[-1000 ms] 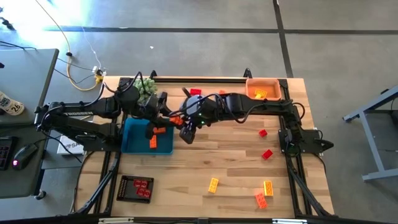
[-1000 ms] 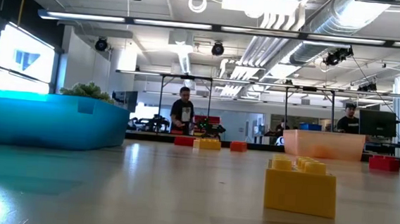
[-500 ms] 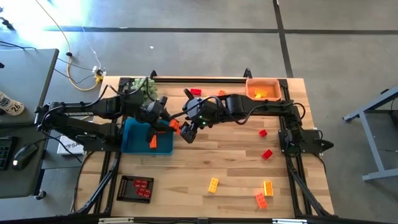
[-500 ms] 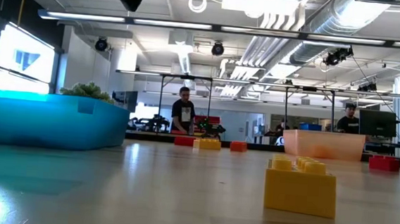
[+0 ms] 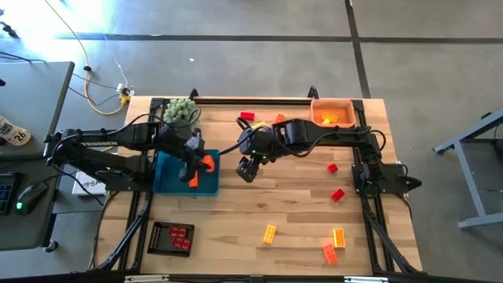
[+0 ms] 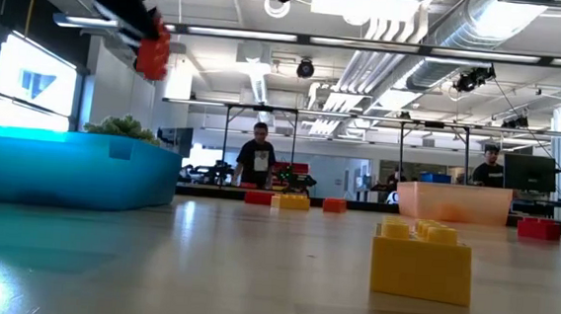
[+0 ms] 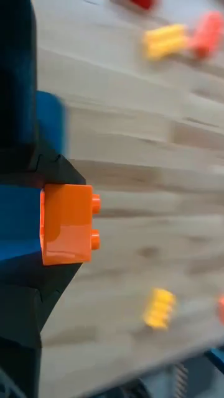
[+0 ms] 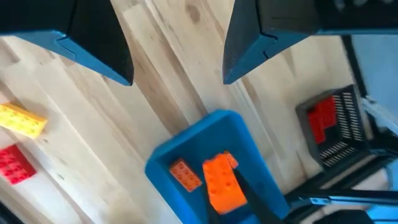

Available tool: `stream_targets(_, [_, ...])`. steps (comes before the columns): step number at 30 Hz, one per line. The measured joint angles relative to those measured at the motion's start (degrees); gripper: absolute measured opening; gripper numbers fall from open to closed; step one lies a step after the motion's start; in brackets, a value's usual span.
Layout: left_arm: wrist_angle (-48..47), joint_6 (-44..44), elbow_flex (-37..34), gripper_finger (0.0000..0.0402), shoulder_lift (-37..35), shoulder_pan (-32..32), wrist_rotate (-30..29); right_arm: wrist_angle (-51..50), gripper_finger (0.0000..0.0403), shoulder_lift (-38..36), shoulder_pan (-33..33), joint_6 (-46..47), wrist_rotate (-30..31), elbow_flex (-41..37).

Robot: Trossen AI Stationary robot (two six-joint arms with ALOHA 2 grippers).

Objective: Sort & place blocks by color
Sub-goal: Put the orange game piece into the blue bin

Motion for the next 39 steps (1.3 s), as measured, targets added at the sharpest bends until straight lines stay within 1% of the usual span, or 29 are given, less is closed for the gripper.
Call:
stream_targets(3, [-7.6, -0.3, 0.0, 0.0107, 0.0, -0.6, -3.2, -1.3, 0.0234, 0.0, -0.4, -1.6, 1.2, 0.0])
stream_targets(7, [-15.9, -2.8, 0.0, 0.0107, 0.0, -1.3, -5.3, -2.6, 0.0234, 0.0, -1.2, -4.6, 1.3, 0.0])
stream_targets(13, [-22.4, -6.8, 0.0, 0.0107, 0.0, -2.2, -5.7, -3.1, 0.0234, 0.0, -2.9, -8.7, 1.3, 0.0])
stream_targets(19, [-25.3, -12.3, 0.0, 0.0107, 1.1, -2.2, -7.3, -3.2, 0.0234, 0.0, -4.9, -10.8, 1.2, 0.0])
stream_targets(22, [-28.3, -14.8, 0.0, 0.0109, 3.5, -2.2, -7.7, -3.7, 0.0234, 0.0, -5.7, -12.6, 1.2, 0.0])
stream_targets(25, [-29.7, -16.4, 0.0, 0.0120, 6.6, -2.2, -8.8, -5.9, 0.0234, 0.0, -6.3, -13.9, 1.2, 0.0])
stream_targets(31, [-29.1, -16.3, 0.0, 0.0125, 13.4, -2.2, -9.2, -13.0, 0.0234, 0.0, -6.7, -13.7, 1.6, 0.0])
stream_targets(36, [-28.9, -14.8, 0.0, 0.0127, 17.2, -2.2, -9.2, -18.3, 0.0234, 0.0, -6.4, -13.7, 4.8, 0.0])
stream_targets(39, [-28.8, -14.6, 0.0, 0.0129, 18.4, -2.2, -10.4, -18.4, 0.0234, 0.0, -6.2, -14.1, 6.9, 0.0])
